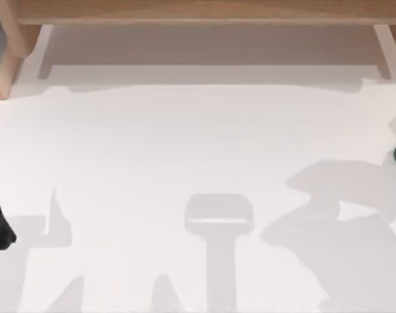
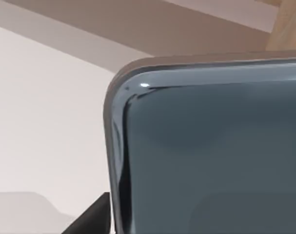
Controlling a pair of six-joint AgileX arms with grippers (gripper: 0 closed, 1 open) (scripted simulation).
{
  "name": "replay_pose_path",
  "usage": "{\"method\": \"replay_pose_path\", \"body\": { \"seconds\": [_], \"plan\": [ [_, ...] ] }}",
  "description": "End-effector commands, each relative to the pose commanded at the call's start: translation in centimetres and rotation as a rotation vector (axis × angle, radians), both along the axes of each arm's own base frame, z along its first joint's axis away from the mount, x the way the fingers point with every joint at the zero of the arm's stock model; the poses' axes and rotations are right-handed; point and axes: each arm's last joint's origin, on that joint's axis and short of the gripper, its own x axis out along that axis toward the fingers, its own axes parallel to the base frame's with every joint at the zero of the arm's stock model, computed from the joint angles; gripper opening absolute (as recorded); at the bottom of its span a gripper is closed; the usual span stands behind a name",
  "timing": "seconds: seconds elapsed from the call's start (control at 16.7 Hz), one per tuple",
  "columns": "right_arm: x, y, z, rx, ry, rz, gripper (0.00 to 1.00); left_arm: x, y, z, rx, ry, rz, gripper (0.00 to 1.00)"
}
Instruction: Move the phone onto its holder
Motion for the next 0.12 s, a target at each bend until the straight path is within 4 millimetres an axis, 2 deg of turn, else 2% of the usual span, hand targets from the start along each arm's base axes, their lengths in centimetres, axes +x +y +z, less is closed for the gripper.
{"method": "replay_pose_path", "body": {
  "seconds": [0.12],
  "plan": [
    [0.00, 0.00, 0.00, 0.000, 0.000, 0.000, 1.00, 0.00, 0.00, 0.00, 0.000, 0.000, 0.000, 1.00]
  ]
}}
